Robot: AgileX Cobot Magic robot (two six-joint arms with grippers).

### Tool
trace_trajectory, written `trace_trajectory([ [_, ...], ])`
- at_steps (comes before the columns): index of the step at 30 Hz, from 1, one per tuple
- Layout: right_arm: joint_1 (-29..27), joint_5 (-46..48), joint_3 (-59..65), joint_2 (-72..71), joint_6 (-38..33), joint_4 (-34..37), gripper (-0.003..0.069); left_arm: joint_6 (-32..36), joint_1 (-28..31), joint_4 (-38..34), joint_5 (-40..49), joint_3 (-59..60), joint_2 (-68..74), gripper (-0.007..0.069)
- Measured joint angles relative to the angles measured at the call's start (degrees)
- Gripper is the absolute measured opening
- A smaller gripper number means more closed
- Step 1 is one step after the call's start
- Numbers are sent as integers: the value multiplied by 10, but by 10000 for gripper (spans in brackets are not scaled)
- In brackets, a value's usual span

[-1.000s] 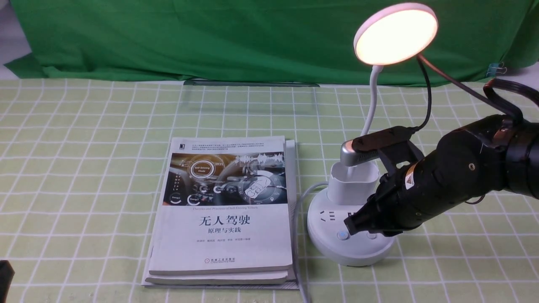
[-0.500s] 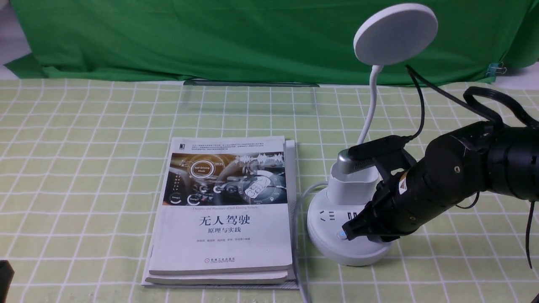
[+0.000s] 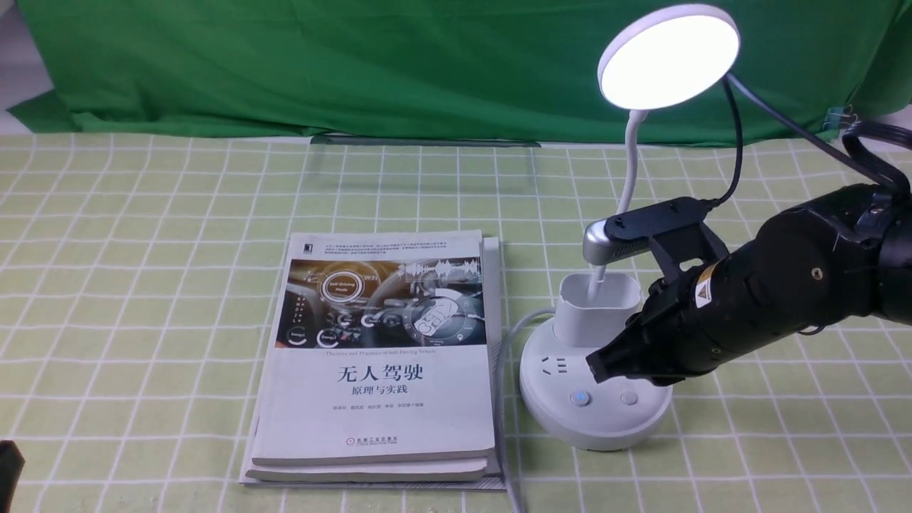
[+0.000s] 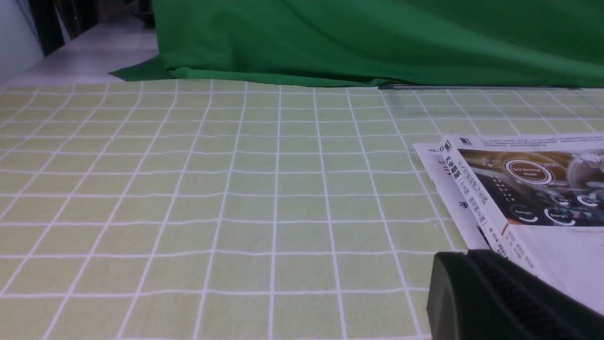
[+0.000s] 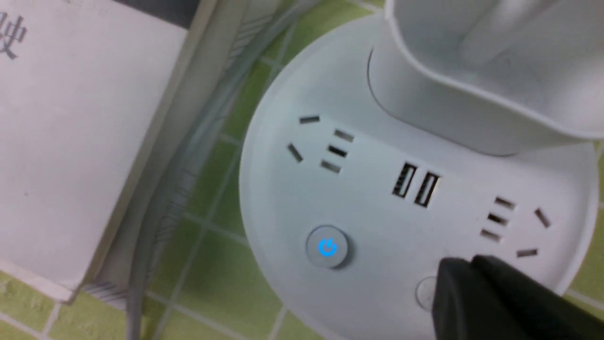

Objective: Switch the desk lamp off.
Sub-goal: Use the right arm to press the button switch on the lamp holder

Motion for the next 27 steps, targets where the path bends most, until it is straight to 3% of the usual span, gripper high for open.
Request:
trace_trajectory([
  [14,0,-1,0,50,0,0,30,0,0,0,0,0,0,1],
  [27,0,2,0,-26,0,0,30,0,0,0,0,0,0,1],
])
